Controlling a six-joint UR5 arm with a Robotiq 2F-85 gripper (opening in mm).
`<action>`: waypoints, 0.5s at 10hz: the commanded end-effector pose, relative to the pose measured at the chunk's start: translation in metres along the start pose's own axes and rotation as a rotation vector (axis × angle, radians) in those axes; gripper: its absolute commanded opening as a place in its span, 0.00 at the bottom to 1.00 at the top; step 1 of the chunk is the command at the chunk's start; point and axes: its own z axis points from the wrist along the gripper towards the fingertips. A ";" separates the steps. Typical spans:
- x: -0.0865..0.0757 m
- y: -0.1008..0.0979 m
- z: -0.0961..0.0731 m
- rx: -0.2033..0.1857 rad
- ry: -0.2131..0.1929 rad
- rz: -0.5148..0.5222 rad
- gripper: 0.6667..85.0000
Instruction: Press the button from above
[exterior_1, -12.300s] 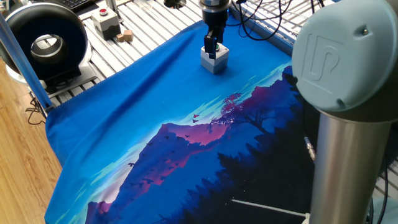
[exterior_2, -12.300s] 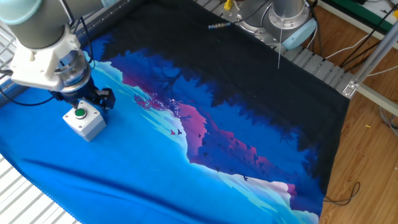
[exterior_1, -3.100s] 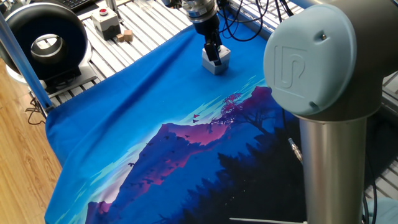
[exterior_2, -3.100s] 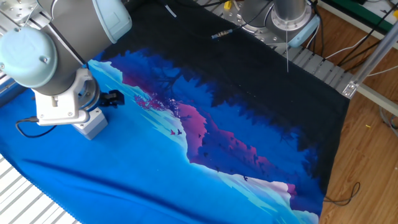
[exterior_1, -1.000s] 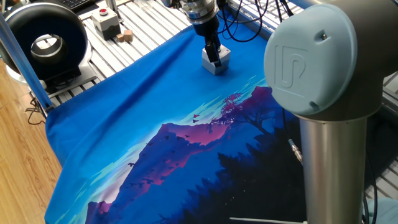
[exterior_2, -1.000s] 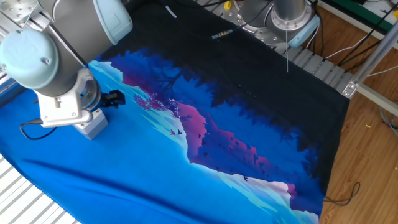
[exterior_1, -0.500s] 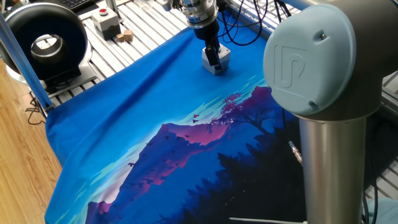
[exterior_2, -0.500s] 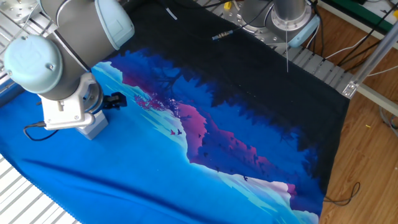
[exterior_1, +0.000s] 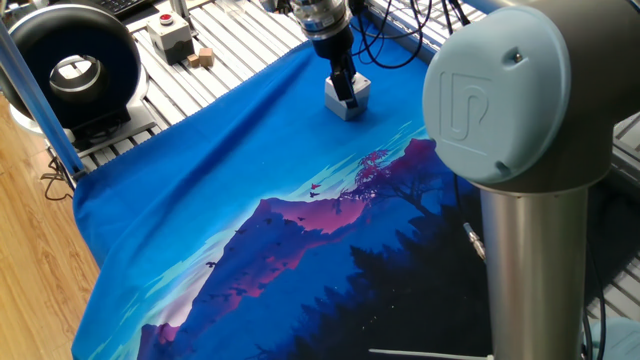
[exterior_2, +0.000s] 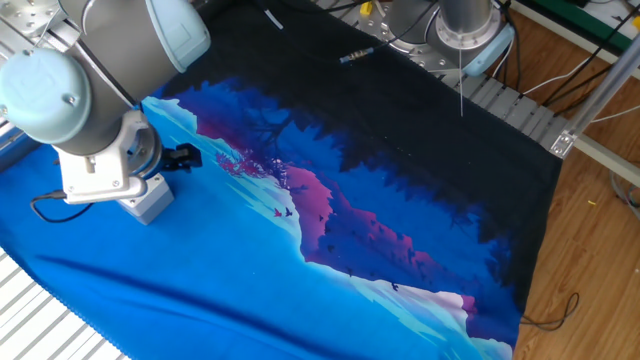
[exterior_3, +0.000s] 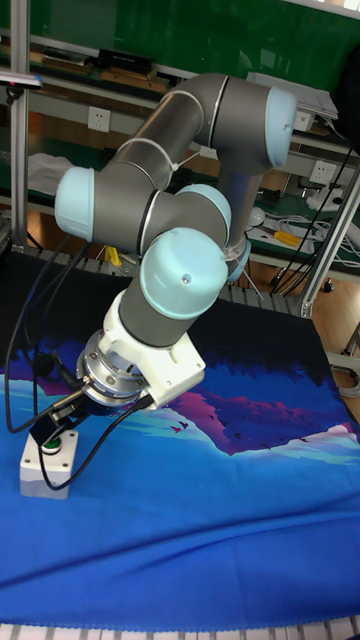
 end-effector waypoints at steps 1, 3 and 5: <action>-0.003 0.006 -0.009 -0.018 -0.021 0.026 1.00; -0.004 0.007 -0.013 -0.017 -0.036 0.045 1.00; -0.005 0.006 -0.012 -0.016 -0.042 0.053 1.00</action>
